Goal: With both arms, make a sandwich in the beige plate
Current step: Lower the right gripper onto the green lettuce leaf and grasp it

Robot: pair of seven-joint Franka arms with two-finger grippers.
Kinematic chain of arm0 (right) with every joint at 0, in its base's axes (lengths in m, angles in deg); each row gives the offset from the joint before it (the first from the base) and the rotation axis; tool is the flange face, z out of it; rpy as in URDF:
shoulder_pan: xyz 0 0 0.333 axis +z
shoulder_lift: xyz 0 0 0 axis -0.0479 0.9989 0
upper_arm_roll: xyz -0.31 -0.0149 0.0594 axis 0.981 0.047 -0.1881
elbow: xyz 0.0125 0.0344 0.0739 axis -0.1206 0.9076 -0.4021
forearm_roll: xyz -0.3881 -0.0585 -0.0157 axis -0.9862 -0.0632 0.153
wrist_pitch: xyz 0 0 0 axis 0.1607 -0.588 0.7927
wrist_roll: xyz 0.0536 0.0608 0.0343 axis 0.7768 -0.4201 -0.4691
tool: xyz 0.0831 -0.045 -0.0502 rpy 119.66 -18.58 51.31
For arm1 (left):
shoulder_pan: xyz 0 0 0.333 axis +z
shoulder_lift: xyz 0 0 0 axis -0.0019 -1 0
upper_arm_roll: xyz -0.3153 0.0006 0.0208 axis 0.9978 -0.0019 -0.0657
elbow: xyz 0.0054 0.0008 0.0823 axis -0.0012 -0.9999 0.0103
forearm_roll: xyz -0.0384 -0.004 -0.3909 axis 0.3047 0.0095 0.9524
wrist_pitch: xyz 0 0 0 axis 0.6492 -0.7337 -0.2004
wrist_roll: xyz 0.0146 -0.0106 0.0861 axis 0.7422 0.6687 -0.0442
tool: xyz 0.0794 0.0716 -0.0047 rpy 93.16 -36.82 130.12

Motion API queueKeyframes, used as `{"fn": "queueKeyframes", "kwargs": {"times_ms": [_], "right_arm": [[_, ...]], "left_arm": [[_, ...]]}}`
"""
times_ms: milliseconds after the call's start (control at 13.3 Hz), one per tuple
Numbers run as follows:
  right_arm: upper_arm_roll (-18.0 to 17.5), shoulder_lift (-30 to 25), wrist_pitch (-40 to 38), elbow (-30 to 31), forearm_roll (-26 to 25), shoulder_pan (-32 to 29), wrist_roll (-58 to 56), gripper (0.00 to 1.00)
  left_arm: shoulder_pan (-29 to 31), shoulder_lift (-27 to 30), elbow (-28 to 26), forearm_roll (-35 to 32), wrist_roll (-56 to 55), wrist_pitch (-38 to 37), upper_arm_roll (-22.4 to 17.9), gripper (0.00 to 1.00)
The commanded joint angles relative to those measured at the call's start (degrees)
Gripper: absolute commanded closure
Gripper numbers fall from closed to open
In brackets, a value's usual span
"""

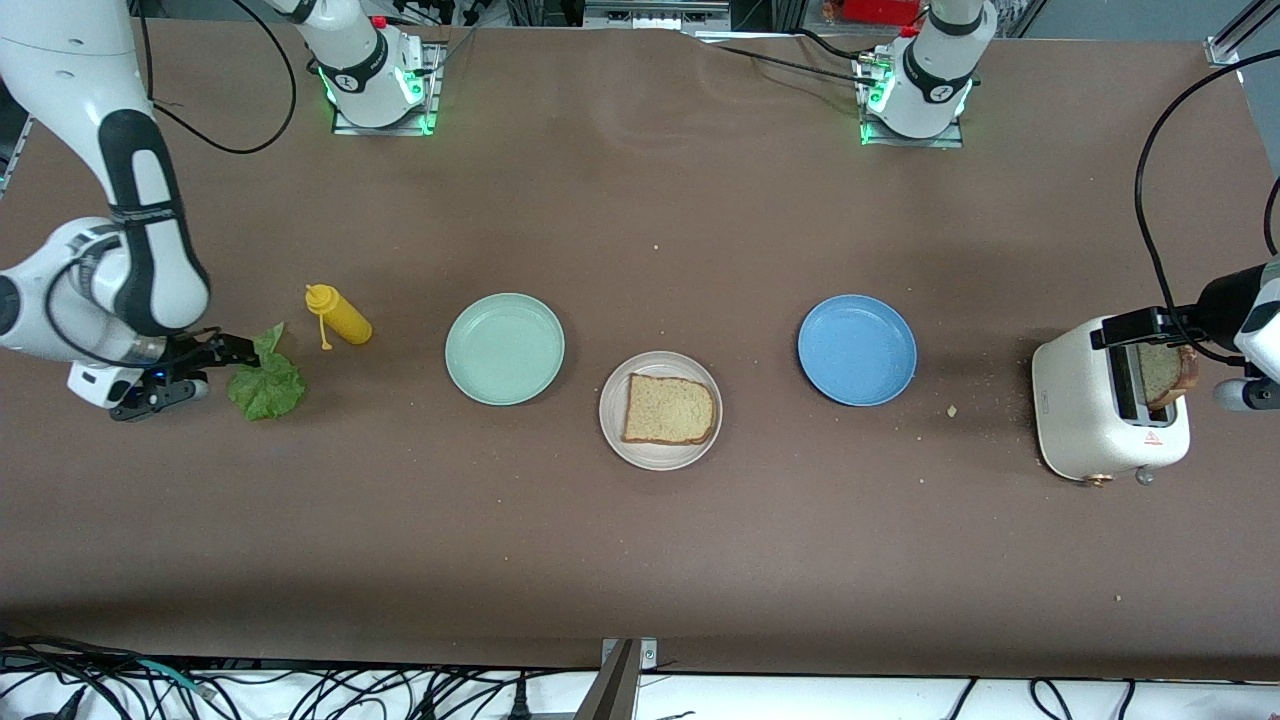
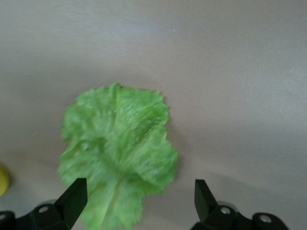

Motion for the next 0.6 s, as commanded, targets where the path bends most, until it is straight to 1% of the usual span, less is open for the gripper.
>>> {"fn": "queueKeyframes", "kwargs": {"times_ms": [0, 151, 226, 377, 528], "right_arm": [[-2.7, 0.0, 5.3, 2.4, -1.9, -1.6, 3.8, 0.01], [-2.9, 1.2, 6.0, 2.1, -1.8, -1.8, 4.3, 0.01], [-3.4, 1.7, 6.2, 2.1, -1.6, -2.1, 4.5, 0.06], [-4.1, 1.7, 6.0, 2.1, -1.5, -2.5, 4.7, 0.61], [-4.1, 1.7, 6.0, 2.0, -1.5, -2.5, 4.6, 0.96]], "left_arm": [[-0.2, 0.5, 0.2, -1.9, 0.0, -0.3, 0.3, 0.00], [-0.2, 0.5, 0.2, -1.9, 0.0, -0.3, 0.3, 0.00], [-0.2, 0.5, 0.2, -1.8, 0.0, -0.3, 0.3, 0.00], [-0.2, 0.5, 0.2, -1.7, 0.0, -0.3, 0.3, 0.00], [-0.2, 0.4, 0.2, -1.7, 0.0, -0.3, 0.3, 0.00]]}}
